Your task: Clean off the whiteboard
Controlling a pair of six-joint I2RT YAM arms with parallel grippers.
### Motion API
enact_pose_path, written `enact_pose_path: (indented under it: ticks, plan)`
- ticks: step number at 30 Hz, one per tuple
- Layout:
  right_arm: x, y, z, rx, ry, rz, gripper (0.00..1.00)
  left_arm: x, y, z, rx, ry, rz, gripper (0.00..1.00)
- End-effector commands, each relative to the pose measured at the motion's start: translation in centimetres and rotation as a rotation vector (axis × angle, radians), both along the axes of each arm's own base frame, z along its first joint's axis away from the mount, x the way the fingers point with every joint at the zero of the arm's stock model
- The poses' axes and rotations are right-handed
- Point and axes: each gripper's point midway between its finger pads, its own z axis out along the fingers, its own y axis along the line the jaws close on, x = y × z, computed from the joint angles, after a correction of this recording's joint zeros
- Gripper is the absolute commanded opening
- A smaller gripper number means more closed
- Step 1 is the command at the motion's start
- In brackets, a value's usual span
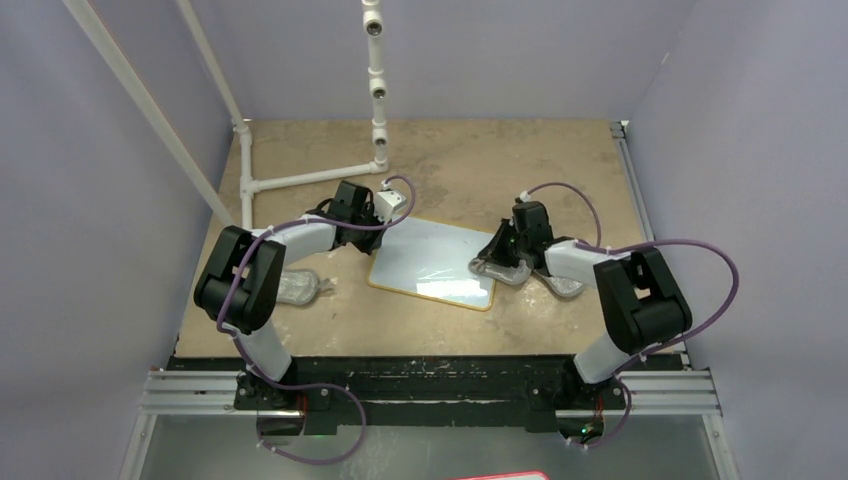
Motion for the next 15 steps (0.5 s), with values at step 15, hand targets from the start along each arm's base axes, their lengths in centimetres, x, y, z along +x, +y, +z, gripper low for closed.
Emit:
enact_pose_path:
  ticks: [15]
  plan:
    - [-13.0, 6.1, -4.4, -0.092, 0.239, 0.326, 0.0, -4.8, 3.1, -4.0, 0.136, 0.192, 0.015, 0.0]
